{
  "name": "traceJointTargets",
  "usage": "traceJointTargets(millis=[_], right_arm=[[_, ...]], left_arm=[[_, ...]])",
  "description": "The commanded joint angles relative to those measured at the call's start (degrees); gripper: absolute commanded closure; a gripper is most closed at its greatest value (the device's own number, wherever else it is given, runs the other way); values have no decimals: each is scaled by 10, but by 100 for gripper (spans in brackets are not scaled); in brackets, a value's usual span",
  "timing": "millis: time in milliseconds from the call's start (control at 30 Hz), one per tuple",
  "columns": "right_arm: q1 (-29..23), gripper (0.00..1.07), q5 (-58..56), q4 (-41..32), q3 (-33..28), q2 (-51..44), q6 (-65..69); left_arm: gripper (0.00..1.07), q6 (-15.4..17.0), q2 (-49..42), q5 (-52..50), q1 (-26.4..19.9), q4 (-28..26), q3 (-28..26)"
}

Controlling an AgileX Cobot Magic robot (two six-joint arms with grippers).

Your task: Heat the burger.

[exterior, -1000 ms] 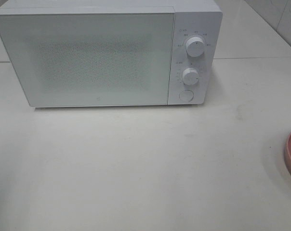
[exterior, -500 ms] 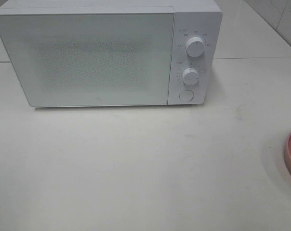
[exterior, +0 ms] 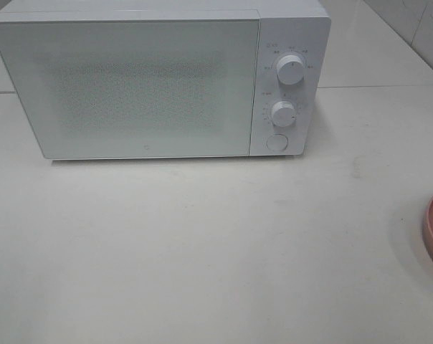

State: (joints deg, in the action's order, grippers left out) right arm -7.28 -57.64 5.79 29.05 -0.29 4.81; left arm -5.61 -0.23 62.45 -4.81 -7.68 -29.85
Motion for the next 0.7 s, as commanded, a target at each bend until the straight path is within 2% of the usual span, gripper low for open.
traceJointTargets(millis=[33,700], right_arm=[[4,35,6,2,-3,-12,-5],[4,35,6,2,-3,-12,-5]], left_arm=[[8,5,-11,-10,-1,3,2],[9,5,-11,-10,-1,3,2]])
